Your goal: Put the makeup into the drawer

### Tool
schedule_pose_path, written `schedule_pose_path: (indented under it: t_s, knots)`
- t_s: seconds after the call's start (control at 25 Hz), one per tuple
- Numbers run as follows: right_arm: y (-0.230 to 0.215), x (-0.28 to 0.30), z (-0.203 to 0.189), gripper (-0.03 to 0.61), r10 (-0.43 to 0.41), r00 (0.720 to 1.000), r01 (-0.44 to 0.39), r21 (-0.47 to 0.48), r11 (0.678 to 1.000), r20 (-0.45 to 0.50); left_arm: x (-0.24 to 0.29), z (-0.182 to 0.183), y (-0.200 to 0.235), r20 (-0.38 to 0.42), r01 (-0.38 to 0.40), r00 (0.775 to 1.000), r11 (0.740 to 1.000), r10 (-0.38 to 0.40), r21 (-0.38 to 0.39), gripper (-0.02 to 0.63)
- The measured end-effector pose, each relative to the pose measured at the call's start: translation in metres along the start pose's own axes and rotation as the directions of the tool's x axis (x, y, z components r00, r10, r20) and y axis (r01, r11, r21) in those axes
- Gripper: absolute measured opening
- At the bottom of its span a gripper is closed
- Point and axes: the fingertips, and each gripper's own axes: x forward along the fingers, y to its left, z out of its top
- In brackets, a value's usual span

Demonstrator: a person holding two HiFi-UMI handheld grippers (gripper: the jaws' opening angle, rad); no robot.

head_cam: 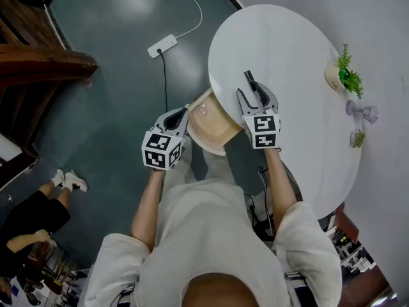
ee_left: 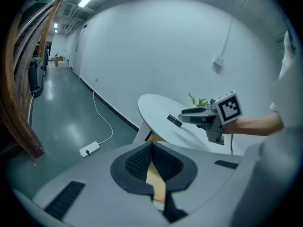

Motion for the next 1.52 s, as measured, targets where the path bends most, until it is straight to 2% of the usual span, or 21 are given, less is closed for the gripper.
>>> schedule_pose_path:
  t_s: [0.08,0.2,0.36,0.48,0.68,0.88,1.12,1.32,1.52]
  knots:
    - [-0.016,0.009,-0.01,0.207,-0.014,0.999,0.015,0.012,1.0,-0.044,0.001,0.001,-0.001,0.001,0.001,1.0,1.0,-0.001,0.002,0.011]
    - [-0.025,0.023,-0.033,0.205,0.011,0.991,-0.008,0.023,1.0,-0.132,0.002,0.0,-0.001,-0.002,-0.004,1.0,1.0,0.004,-0.001,0.011]
    - [-0.026,0.037,-0.048,0.156,0.023,0.98,-0.018,0.024,1.0,-0.196,0.0,-0.003,0.005,-0.004,-0.019,1.0,1.0,0.019,-0.015,0.011]
    - [-0.026,0.04,-0.049,0.098,0.007,0.978,0.0,0.031,1.0,-0.208,-0.002,-0.005,0.01,-0.003,-0.027,1.0,0.999,0.027,-0.023,0.011]
    - [-0.014,0.035,-0.039,0.095,0.042,0.984,-0.038,0.024,0.999,-0.172,-0.004,-0.006,0.014,0.002,-0.036,0.999,0.999,0.036,-0.032,0.011]
    - [0.033,0.016,-0.022,0.095,0.132,0.986,-0.133,-0.007,0.991,-0.1,-0.004,-0.009,0.014,0.003,-0.041,0.999,0.998,0.041,-0.041,0.011]
    - [0.111,-0.001,-0.025,0.094,0.273,0.958,-0.278,-0.053,0.959,-0.092,-0.006,-0.015,0.016,0.002,-0.049,0.999,0.997,0.049,-0.052,0.011]
    - [0.157,0.005,-0.065,0.095,0.337,0.925,-0.35,-0.048,0.936,-0.178,-0.013,-0.025,0.023,-0.003,-0.061,0.998,0.996,0.061,-0.068,0.011]
    - [0.171,0.018,-0.123,0.094,0.32,0.891,-0.349,-0.035,0.936,-0.322,-0.018,-0.038,0.03,-0.012,-0.067,0.998,0.994,0.066,-0.086,0.011]
